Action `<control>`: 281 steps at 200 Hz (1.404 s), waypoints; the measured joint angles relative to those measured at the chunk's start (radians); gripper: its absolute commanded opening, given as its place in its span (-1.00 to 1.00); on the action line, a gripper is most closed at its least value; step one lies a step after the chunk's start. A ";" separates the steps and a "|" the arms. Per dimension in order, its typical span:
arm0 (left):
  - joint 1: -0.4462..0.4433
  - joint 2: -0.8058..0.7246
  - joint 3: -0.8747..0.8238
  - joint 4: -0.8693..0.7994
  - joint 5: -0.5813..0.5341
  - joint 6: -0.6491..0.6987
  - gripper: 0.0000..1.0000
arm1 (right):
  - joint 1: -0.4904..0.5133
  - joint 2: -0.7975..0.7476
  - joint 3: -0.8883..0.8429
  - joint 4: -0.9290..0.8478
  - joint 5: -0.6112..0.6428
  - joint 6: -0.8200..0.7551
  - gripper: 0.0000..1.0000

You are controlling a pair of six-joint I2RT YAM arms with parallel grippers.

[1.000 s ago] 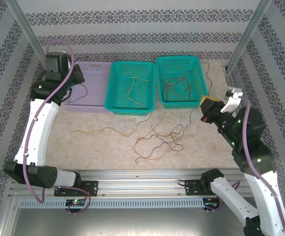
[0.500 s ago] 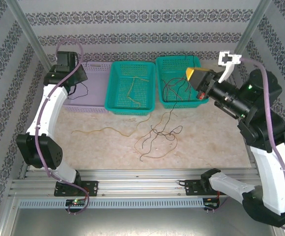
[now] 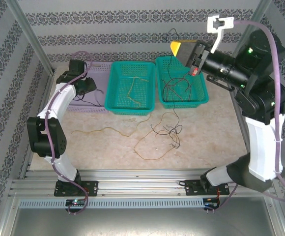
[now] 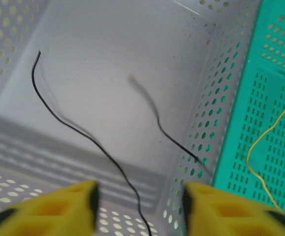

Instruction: Untangle the cables

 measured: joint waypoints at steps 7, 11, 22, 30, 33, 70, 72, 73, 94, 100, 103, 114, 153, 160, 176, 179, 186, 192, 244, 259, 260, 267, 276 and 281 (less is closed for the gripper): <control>0.000 -0.002 0.000 0.000 0.009 -0.001 0.57 | 0.000 0.029 0.039 -0.013 -0.011 0.003 -1.00; 0.000 -0.002 0.000 0.000 0.014 -0.001 0.61 | 0.000 0.046 0.061 -0.021 -0.019 0.004 -1.00; 0.000 -0.003 0.001 -0.002 0.026 -0.002 0.73 | 0.000 0.079 0.099 -0.029 -0.040 0.015 -1.00; 0.000 -0.004 0.002 -0.004 0.034 -0.006 0.78 | 0.000 0.097 0.117 -0.029 -0.055 0.024 -1.00; 0.000 -0.004 0.002 -0.005 0.038 -0.008 0.80 | 0.000 0.103 0.122 -0.029 -0.059 0.027 -1.00; 0.000 -0.098 -0.014 -0.002 0.126 -0.033 0.91 | 0.000 0.146 0.138 -0.007 -0.126 0.091 -1.00; 0.000 -0.108 -0.019 0.001 0.133 -0.036 0.93 | 0.000 0.148 0.138 -0.005 -0.129 0.093 -1.00; 0.000 -0.112 -0.021 0.001 0.136 -0.037 0.95 | 0.000 0.148 0.139 -0.005 -0.130 0.094 -1.00; 0.000 -0.267 -0.101 0.056 0.254 -0.068 1.00 | 0.000 0.172 0.143 0.011 -0.159 0.119 -1.00; 0.000 -0.313 -0.132 0.085 0.293 -0.079 1.00 | 0.000 0.178 0.143 0.013 -0.164 0.124 -1.00; -0.001 -0.337 -0.148 0.102 0.314 -0.086 1.00 | 0.000 0.181 0.143 0.013 -0.168 0.127 -1.00; -0.006 -0.422 -0.216 0.178 0.381 -0.111 1.00 | 0.003 0.192 0.143 0.018 -0.177 0.135 -1.00; -0.123 -0.590 -0.438 0.477 0.599 -0.207 1.00 | 0.039 0.223 0.143 0.035 -0.189 0.152 -1.00; -0.158 -0.593 -0.467 0.526 0.628 -0.217 1.00 | 0.047 0.228 0.143 0.039 -0.192 0.153 -1.00; -0.230 -0.587 -0.522 0.621 0.683 -0.230 1.00 | 0.064 0.236 0.143 0.044 -0.200 0.154 -1.00; -0.242 -0.586 -0.528 0.632 0.692 -0.229 1.00 | 0.066 0.237 0.143 0.045 -0.201 0.154 -1.00; -0.272 -0.580 -0.542 0.658 0.708 -0.231 1.00 | 0.072 0.239 0.143 0.047 -0.203 0.154 -1.00; -0.298 -0.575 -0.549 0.676 0.719 -0.229 1.00 | 0.074 0.241 0.143 0.047 -0.205 0.154 -1.00; -0.460 -0.574 -0.548 0.715 0.724 -0.128 1.00 | 0.106 0.243 0.142 0.048 -0.212 0.154 -1.00; -0.481 -0.574 -0.545 0.722 0.721 -0.109 1.00 | 0.115 0.243 0.137 0.048 -0.217 0.153 -1.00; -0.482 -0.574 -0.545 0.723 0.721 -0.108 1.00 | 0.116 0.243 0.137 0.048 -0.218 0.153 -1.00; -0.488 -0.573 -0.544 0.727 0.719 -0.103 1.00 | 0.116 0.243 0.135 0.047 -0.221 0.153 -1.00; -0.494 -0.572 -0.544 0.735 0.718 -0.098 1.00 | 0.116 0.244 0.132 0.047 -0.222 0.153 -1.00; -0.497 -0.571 -0.544 0.738 0.717 -0.097 1.00 | 0.116 0.244 0.129 0.048 -0.222 0.153 -1.00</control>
